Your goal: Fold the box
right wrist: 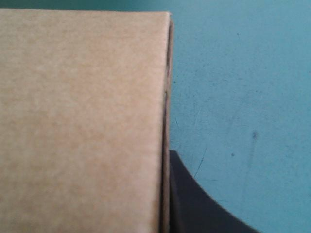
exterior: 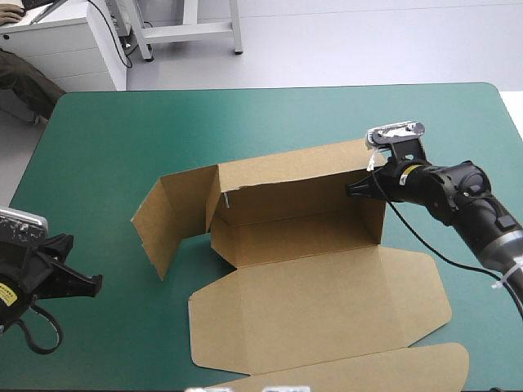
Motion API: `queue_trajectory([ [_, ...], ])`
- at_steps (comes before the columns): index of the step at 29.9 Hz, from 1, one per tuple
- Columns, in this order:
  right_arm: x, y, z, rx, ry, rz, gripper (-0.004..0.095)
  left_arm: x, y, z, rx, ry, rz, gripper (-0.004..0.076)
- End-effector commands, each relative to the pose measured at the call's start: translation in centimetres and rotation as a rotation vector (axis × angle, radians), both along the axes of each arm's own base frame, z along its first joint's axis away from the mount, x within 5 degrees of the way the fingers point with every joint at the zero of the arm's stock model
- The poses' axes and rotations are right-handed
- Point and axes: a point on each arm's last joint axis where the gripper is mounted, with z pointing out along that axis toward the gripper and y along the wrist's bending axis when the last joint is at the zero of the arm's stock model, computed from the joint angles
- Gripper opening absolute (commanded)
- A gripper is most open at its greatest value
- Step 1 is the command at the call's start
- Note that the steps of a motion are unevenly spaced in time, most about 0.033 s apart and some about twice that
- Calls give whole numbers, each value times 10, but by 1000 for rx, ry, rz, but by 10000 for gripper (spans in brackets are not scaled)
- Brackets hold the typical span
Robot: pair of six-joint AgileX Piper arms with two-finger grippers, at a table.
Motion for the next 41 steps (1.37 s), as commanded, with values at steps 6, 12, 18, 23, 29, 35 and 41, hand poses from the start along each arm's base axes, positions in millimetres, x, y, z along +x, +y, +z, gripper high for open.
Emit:
queue_trajectory([
  [6, -11, 0, 71, 0, 86, 42, -20, -2, 0, 10, -19, -73, 1, 10],
  [12, 7, 12, 56, -15, 280, 80, -20, -2, 0, 10, -19, -75, 1, 8],
  [18, 37, 27, 19, -15, 406, 119, -20, -1, 1, 10, -12, -76, 4, 8],
  [23, 66, 32, -19, -69, 499, 90, -20, -1, 1, 10, -12, -76, 4, 8],
  [29, 100, 40, -48, -85, 554, 75, -20, -2, 1, 10, -12, -71, 5, 8],
  [35, 122, 47, -50, -80, 517, 78, 123, -3, 1, 9, -12, -64, 5, 8],
  [41, 124, 48, -24, -75, 429, 114, 700, -4, 1, 8, -14, -51, 8, 8],
])
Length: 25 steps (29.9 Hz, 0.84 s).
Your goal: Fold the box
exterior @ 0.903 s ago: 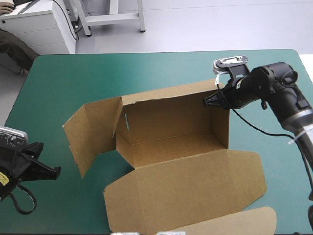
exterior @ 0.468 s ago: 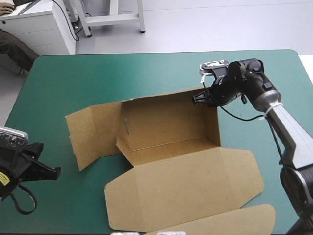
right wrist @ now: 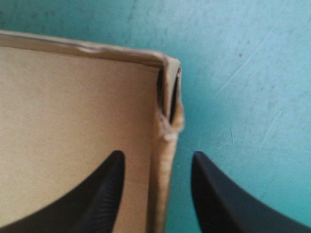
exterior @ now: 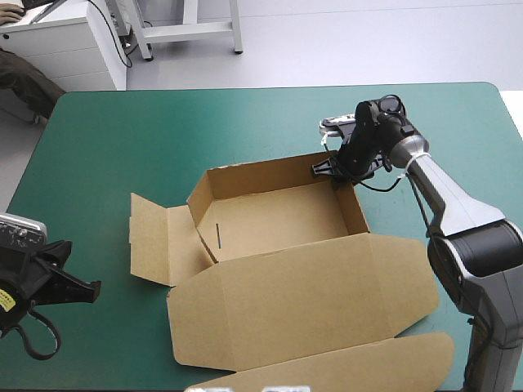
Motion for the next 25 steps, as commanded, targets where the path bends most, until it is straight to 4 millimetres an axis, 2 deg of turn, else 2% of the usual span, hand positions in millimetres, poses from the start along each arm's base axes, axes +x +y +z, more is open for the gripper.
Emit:
queue_trajectory([
  [1, -11, -4, 56, 44, -130, 20, 783, 1, 0, 11, -17, -73, 4, 8],
  [4, -17, -6, 73, 55, -176, 26, 891, 1, 0, 11, -17, -73, 4, 8],
  [11, -48, -17, 119, 73, -289, 41, 886, 1, 0, 11, -16, -77, 4, 8],
  [19, -108, -36, 188, 126, -484, 52, 886, 0, 0, 10, -14, -69, 5, 8],
  [23, -130, -43, 208, 143, -550, 51, 886, 0, 0, 10, -14, -69, 5, 8],
  [25, -134, -43, 210, 161, -550, 55, 886, 0, 0, 10, -14, -69, 5, 8],
])
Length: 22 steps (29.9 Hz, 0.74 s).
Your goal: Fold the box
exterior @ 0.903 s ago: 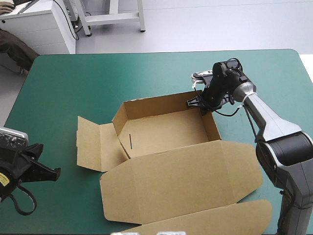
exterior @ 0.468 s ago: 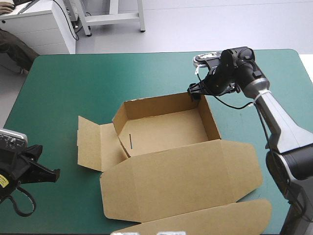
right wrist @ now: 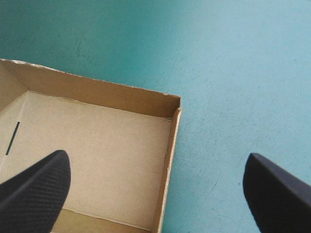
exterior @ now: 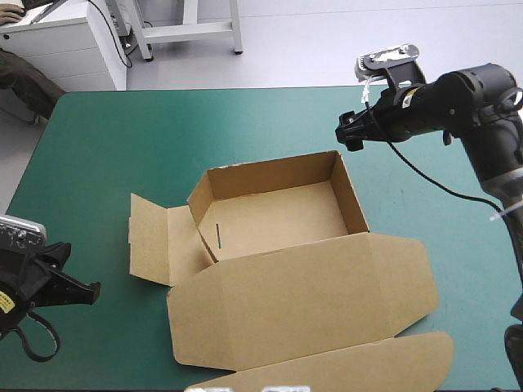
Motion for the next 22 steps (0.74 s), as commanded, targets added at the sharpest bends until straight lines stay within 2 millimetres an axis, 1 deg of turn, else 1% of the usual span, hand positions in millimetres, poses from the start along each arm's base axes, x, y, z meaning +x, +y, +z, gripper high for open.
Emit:
queue_trajectory([
  [1, -20, -5, 20, 38, -49, 20, 886, 2, 0, 11, -13, -73, 3, 8],
  [3, -18, -1, 9, 57, -2, 36, 886, 2, 0, 11, -13, -73, 3, 8],
  [6, -6, 4, -23, 26, 108, 34, 886, 2, 0, 11, -16, -70, 1, 8],
  [9, 14, 8, -58, -25, 212, 22, 886, 2, 0, 11, -16, -70, 2, 8],
  [13, 38, 15, -89, -55, 299, 12, 886, 1, 0, 9, -13, -49, 4, 8],
  [18, 59, 22, -121, -81, 386, 5, 883, 0, 0, 7, -9, -22, 6, 8],
  [20, 66, 24, -132, -89, 413, 5, 868, 0, 0, 7, -7, -19, 7, 8],
  [22, 70, 26, -140, -96, 434, 4, 833, 0, 0, 7, -7, -19, 7, 8],
])
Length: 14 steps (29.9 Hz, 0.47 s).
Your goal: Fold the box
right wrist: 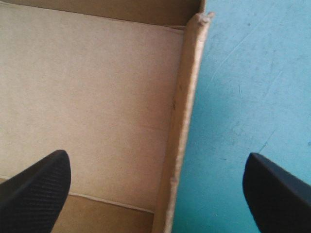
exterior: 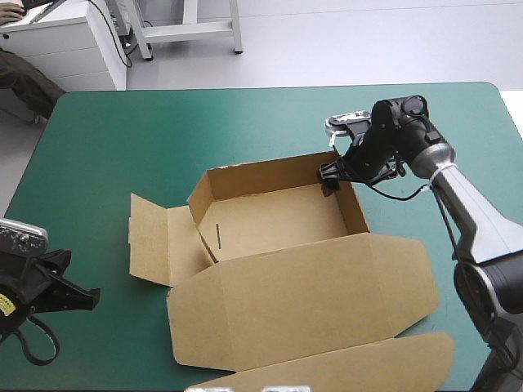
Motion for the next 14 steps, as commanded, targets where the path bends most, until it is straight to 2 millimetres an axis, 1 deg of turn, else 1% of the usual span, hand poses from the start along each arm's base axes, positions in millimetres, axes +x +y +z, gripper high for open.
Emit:
queue_trajectory([
  [1, -2, -1, 12, 12, -21, -1, 812, 2, 0, 10, -14, -69, 3, 8],
  [6, 3, 0, 3, 1, 0, 6, 698, 2, 0, 10, -14, -69, 3, 8],
  [11, 7, -1, -6, -37, 10, 5, 541, 2, 0, 10, -14, -69, 3, 8],
  [14, 8, -2, -8, -46, 11, 5, 448, 2, 0, 10, -14, -69, 3, 8],
])
